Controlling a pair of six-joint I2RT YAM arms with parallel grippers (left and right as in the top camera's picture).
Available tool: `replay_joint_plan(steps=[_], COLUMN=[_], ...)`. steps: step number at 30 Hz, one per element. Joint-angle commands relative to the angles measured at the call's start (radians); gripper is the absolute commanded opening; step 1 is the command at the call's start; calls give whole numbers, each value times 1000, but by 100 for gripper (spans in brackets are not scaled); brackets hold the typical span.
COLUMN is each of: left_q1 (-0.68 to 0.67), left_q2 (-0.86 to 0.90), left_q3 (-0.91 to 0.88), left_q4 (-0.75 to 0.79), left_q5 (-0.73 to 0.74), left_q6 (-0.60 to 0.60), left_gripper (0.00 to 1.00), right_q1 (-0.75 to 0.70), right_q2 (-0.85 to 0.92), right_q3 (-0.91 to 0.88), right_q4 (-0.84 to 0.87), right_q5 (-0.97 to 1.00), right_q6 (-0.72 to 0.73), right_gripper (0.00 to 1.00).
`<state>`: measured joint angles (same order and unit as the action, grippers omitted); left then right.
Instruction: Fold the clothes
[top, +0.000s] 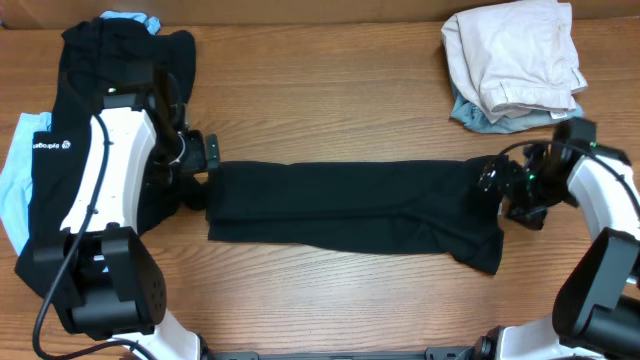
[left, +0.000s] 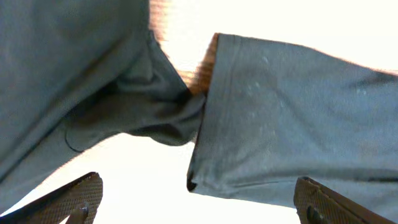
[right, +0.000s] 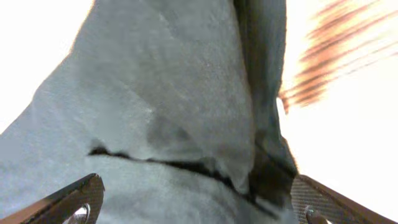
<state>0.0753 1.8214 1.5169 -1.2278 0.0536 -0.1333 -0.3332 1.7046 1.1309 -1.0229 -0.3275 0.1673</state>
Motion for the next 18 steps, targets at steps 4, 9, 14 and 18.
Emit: replay_joint_plan(steps=[4, 9, 14, 18], left_q1=[-12, -13, -12, -11], left_q2=[-4, -4, -4, -4], left_q3=[-176, -352, -408, -428], left_q4=[130, 356, 461, 547], left_q5=[5, 98, 100, 72], left_q6=[-9, 45, 69, 85], left_gripper=[100, 99, 100, 100], right_q1=[-4, -3, -3, -3], right_q2=[-5, -5, -5, -5], right_q3=[64, 64, 64, 64], right_q4=[-65, -90, -95, -95], right_q5=[28, 39, 39, 39], right_q6=[-19, -27, -38, -38], right_gripper=[100, 100, 100, 100])
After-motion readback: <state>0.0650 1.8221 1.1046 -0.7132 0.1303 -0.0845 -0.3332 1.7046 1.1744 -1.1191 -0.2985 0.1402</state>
